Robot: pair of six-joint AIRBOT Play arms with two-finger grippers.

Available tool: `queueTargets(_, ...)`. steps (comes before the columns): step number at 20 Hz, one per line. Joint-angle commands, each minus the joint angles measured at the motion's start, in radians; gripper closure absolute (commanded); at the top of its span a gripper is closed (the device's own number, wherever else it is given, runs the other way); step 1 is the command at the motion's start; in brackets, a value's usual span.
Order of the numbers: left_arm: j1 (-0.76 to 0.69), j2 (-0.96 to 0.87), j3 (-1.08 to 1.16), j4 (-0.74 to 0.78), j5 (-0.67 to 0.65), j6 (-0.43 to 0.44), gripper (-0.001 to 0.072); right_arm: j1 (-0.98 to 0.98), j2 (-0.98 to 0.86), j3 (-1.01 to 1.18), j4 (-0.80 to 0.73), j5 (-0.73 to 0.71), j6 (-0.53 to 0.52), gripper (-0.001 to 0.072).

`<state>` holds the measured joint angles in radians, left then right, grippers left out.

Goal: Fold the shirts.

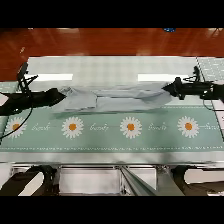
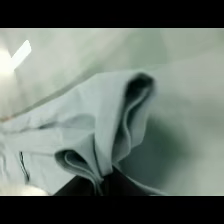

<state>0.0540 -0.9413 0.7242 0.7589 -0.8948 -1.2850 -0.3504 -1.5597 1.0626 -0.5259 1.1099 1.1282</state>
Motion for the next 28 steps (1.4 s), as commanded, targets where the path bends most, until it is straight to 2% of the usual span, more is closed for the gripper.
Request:
queueTargets(1, -0.169, -0.047, 0.016, -0.116, 0.139, 0.041, 0.0694, -0.007, 0.203, -0.001, -0.183, 0.084, 0.050, 0.0686)
queueTargets(3, -0.350, -0.174, 0.098, -0.095, 0.215, 0.043, 0.0694, -0.007, 0.348, -0.010, -0.266, 0.127, 0.104, 0.0686)
queueTargets(4, -0.421, -0.260, 0.167, -0.074, 0.213, 0.043, 0.0695, -0.007, 0.423, -0.018, -0.309, 0.149, 0.140, 0.0686)
queueTargets(7, -0.568, -0.548, 0.442, -0.043, 0.129, 0.031, 0.0695, -0.007, 0.630, -0.064, -0.351, 0.192, 0.221, 0.0686)
queueTargets(10, -0.668, -0.787, 0.710, -0.043, 0.035, -0.040, 0.0694, -0.007, 0.789, -0.085, -0.349, 0.227, 0.280, 0.0686)
queueTargets(12, -0.729, -0.900, 0.837, -0.043, -0.015, -0.092, 0.0694, -0.007, 0.844, -0.085, -0.348, 0.242, 0.308, 0.0686)
queueTargets(14, -0.798, -0.978, 0.925, -0.045, -0.059, -0.101, 0.0694, -0.007, 0.876, -0.086, -0.346, 0.257, 0.321, 0.0686)
queueTargets(17, -0.883, -1.043, 0.993, -0.045, -0.058, -0.151, 0.0694, -0.007, 0.892, -0.086, -0.344, 0.269, 0.338, 0.0686)
queueTargets(19, -0.926, -1.076, 1.034, -0.047, -0.077, -0.153, 0.0694, -0.007, 0.892, -0.086, -0.344, 0.266, 0.343, 0.0685)
queueTargets(21, -0.943, -1.088, 1.056, -0.051, -0.093, -0.153, 0.0694, -0.007, 0.892, -0.086, -0.345, 0.266, 0.347, 0.0685)
queueTargets(23, -0.902, -1.077, 1.067, -0.052, -0.119, -0.153, 0.0694, -0.007, 0.891, -0.086, -0.346, 0.266, 0.352, 0.0685)
queueTargets(26, -0.732, -0.994, 1.057, -0.032, -0.227, -0.153, 0.0693, -0.007, 0.891, -0.086, -0.331, 0.241, 0.370, 0.0685)
queueTargets(28, -0.578, -0.885, 1.021, -0.032, -0.285, -0.113, 0.0693, -0.006, 0.887, -0.086, -0.254, 0.223, 0.357, 0.0685)
